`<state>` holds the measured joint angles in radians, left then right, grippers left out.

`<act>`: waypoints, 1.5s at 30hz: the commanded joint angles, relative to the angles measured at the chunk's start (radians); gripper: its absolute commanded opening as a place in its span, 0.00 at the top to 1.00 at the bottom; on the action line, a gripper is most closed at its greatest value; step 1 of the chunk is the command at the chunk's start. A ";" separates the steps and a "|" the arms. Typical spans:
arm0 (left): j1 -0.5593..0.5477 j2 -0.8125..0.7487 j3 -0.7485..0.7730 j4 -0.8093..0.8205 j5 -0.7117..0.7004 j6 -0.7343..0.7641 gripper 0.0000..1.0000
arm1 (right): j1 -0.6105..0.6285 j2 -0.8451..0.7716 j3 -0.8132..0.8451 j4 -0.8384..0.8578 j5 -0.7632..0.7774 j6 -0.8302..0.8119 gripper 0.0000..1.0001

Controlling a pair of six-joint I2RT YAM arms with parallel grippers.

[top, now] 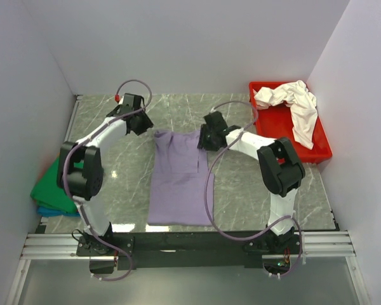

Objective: Fold and stack the t-shirts
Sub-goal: Fold the tshirt

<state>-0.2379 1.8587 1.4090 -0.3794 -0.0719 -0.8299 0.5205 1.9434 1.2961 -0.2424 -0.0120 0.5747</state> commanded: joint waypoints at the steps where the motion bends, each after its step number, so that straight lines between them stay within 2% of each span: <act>1: -0.046 -0.113 -0.099 0.011 -0.054 -0.071 0.62 | -0.045 -0.017 0.097 -0.024 0.015 -0.042 0.52; 4: -0.077 -0.148 -0.160 0.011 -0.069 -0.087 0.69 | -0.065 0.005 0.121 -0.023 -0.012 -0.044 0.52; 5: -0.090 -0.151 -0.171 0.011 -0.072 -0.093 0.75 | -0.069 0.014 0.138 -0.023 -0.022 -0.044 0.52; 11: -0.124 -0.128 -0.217 0.043 -0.062 -0.100 0.90 | -0.070 0.055 0.169 -0.021 -0.052 -0.033 0.52; 17: -0.146 -0.056 -0.222 0.040 -0.095 -0.118 0.98 | -0.070 0.101 0.193 -0.021 -0.071 -0.030 0.54; 25: -0.163 0.002 -0.249 0.031 -0.146 -0.138 0.99 | -0.068 0.121 0.212 -0.018 -0.068 -0.024 0.57; 31: -0.166 -0.019 -0.297 0.008 -0.192 -0.166 0.99 | -0.066 0.132 0.218 -0.024 -0.063 -0.027 0.59; 36: -0.166 -0.038 -0.340 0.023 -0.189 -0.170 0.99 | -0.063 0.147 0.221 -0.029 -0.062 -0.026 0.60; 40: -0.166 -0.029 -0.328 0.025 -0.175 -0.161 0.99 | -0.063 0.154 0.227 -0.034 -0.069 -0.026 0.64; 45: -0.166 -0.026 -0.324 0.027 -0.170 -0.160 0.99 | -0.054 0.126 0.221 -0.032 -0.036 -0.032 0.64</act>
<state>-0.4030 1.8256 1.1042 -0.2958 -0.2230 -0.9932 0.4526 2.0842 1.4811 -0.2775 -0.0753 0.5526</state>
